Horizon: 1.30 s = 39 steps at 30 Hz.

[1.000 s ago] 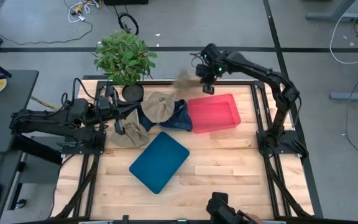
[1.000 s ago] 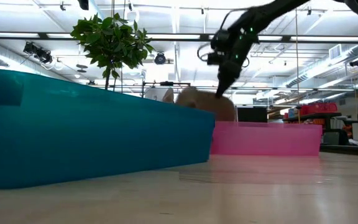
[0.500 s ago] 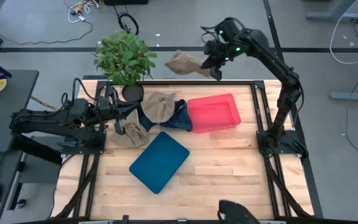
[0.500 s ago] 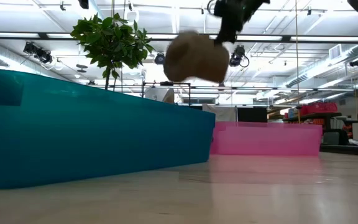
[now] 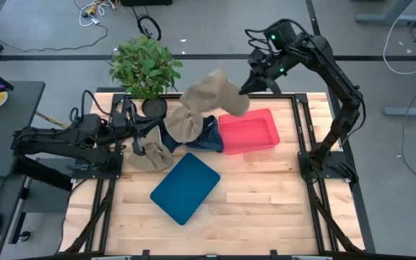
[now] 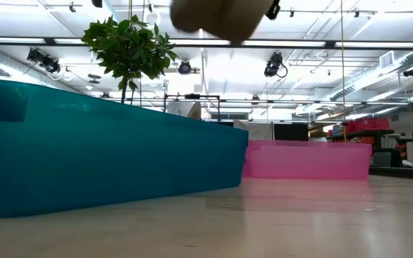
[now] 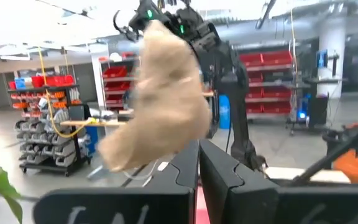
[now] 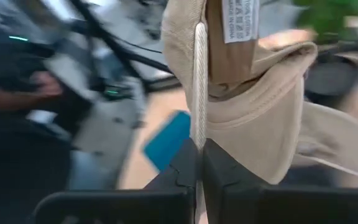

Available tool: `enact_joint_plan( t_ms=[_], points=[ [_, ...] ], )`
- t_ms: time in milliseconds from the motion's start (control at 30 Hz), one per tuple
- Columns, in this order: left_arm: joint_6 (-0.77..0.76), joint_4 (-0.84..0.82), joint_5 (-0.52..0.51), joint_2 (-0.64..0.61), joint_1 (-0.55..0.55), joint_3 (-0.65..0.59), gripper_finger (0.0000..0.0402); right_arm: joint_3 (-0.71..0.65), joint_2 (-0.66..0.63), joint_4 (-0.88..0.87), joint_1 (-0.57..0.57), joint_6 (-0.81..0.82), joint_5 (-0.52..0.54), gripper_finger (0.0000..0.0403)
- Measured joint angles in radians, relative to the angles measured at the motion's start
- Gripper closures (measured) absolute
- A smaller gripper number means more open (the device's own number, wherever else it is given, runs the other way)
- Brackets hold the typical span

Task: Pick & Place hat
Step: Put the right brown cap into the blue bin

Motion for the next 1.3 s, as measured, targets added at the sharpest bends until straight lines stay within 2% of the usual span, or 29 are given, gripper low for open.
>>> enact_joint_plan(
  t_ms=[300, 400, 500, 633, 800, 900, 1033, 1133, 1300],
  points=[
    [-0.011, 0.131, 0.002, 0.0, 0.0, 0.0, 0.0382, 0.0, -0.006, 0.022, 0.105, 0.092, -0.142, 0.0399],
    [-0.013, 0.163, 0.044, 0.0, 0.0, 0.0, 0.0366, -0.002, -0.001, 0.077, 0.149, 0.139, -0.168, 0.0399],
    [-0.081, 0.201, 0.062, 0.0, 0.0, 0.0, 0.0329, -0.002, 0.005, 0.157, 0.199, 0.165, -0.168, 0.0398],
    [-0.264, 0.215, 0.071, 0.0, 0.0, 0.0, 0.025, -0.001, 0.011, 0.276, 0.245, 0.197, -0.132, 0.0398],
    [-0.398, 0.224, 0.164, 0.025, -0.001, 0.0, 0.015, -0.003, 0.036, 0.364, 0.268, 0.233, -0.097, 0.0398],
    [-0.455, 0.255, 0.212, 0.04, -0.001, 0.0, 0.0109, -0.013, 0.047, 0.363, 0.273, 0.236, -0.095, 0.0398],
    [-0.491, 0.254, 0.223, 0.041, -0.001, 0.0, 0.0083, -0.067, 0.046, 0.371, 0.275, 0.235, -0.092, 0.0398],
    [-0.505, 0.255, 0.224, 0.041, -0.001, 0.0, 0.0079, -0.106, 0.047, 0.368, 0.276, 0.242, -0.08, 0.0398],
    [-0.51, 0.244, 0.225, 0.059, -0.001, 0.0, 0.0078, -0.196, 0.048, 0.466, 0.289, 0.261, -0.079, 0.0398]
  ],
)
